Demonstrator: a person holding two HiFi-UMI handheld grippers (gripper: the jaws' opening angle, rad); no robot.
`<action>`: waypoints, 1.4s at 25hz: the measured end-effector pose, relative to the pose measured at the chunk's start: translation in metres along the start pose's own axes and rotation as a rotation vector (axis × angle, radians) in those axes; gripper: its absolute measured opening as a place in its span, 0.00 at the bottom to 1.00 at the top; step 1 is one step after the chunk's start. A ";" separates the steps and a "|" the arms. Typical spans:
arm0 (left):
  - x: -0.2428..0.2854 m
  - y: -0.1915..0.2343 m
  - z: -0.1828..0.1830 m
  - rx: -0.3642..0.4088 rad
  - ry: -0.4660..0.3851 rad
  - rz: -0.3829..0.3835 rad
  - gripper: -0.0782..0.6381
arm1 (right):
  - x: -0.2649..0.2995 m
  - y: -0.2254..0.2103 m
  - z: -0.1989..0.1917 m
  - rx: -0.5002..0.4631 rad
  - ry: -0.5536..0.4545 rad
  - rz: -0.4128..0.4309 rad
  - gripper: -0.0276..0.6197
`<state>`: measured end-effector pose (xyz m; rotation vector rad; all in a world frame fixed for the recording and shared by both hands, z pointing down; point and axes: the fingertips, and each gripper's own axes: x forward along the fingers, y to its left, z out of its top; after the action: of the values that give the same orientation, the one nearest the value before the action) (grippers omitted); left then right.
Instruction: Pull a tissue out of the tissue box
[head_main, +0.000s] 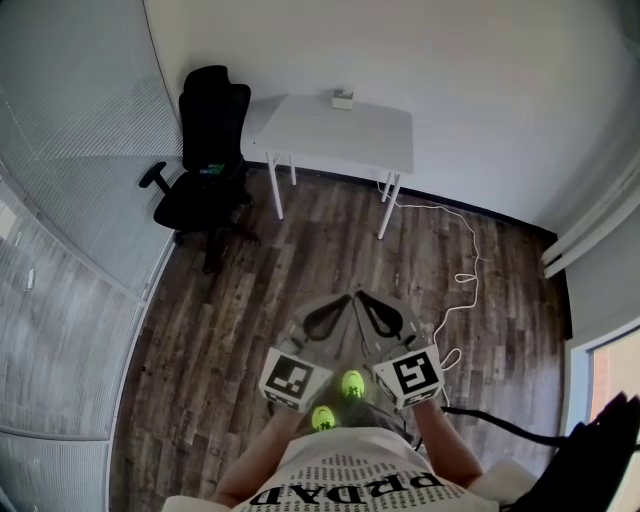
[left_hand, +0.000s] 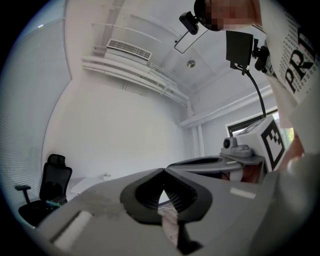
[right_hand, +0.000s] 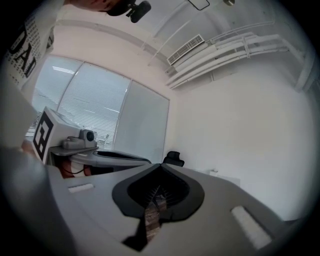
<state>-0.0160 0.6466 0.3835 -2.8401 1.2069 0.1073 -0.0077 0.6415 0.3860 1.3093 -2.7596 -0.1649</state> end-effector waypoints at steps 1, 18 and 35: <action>0.003 0.004 0.002 -0.014 -0.010 0.010 0.10 | 0.004 -0.002 0.001 0.002 -0.005 0.005 0.06; 0.112 0.044 -0.003 -0.004 0.011 0.018 0.10 | 0.055 -0.102 0.002 -0.031 -0.015 0.069 0.06; 0.214 0.055 -0.011 -0.025 0.013 0.028 0.10 | 0.082 -0.202 -0.007 0.001 -0.044 0.091 0.06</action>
<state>0.0926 0.4542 0.3748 -2.8504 1.2574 0.1060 0.0966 0.4503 0.3684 1.1920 -2.8489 -0.1886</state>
